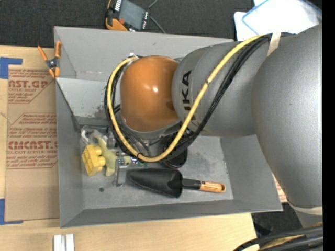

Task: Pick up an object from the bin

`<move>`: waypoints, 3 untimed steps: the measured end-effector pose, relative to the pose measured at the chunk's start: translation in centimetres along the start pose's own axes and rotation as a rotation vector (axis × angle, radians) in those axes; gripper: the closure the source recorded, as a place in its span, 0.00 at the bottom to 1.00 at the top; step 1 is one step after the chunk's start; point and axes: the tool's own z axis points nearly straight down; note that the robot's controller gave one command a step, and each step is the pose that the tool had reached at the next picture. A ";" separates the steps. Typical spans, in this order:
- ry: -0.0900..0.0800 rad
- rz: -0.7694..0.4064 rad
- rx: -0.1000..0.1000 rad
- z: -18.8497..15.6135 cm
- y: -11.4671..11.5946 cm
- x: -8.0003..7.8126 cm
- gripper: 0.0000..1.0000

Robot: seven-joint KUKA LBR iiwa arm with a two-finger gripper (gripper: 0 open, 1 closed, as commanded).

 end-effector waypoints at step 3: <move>-0.013 -0.266 -0.004 10.7 -8.9 -2.8 0.00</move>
Offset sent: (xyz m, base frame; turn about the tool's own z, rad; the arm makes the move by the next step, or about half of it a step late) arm 0.0362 -0.0913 -0.1068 -0.2629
